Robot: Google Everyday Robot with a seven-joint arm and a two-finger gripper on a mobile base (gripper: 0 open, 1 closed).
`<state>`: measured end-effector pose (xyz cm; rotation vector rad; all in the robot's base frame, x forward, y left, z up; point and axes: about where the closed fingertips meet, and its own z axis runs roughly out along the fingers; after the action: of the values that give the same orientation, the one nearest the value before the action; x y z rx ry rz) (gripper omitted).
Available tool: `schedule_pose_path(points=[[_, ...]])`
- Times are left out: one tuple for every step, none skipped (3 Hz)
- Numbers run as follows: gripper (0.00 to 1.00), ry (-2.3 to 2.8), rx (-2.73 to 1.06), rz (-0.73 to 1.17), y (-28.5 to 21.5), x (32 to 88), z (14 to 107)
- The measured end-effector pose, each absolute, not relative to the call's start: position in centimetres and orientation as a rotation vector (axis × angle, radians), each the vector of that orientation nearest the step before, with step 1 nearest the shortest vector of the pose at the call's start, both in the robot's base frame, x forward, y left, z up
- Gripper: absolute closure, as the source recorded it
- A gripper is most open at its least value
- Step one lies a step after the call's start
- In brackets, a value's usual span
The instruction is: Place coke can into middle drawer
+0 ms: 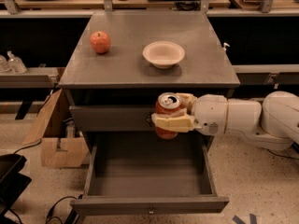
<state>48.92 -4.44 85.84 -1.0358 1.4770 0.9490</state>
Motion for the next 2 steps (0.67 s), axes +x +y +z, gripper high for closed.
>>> schedule_pose_path(points=[[1.0, 1.501, -1.042, 0.963, -3.2, 50.0, 82.2], [1.0, 1.547, -1.076, 0.969, -1.4, 52.0, 74.4]])
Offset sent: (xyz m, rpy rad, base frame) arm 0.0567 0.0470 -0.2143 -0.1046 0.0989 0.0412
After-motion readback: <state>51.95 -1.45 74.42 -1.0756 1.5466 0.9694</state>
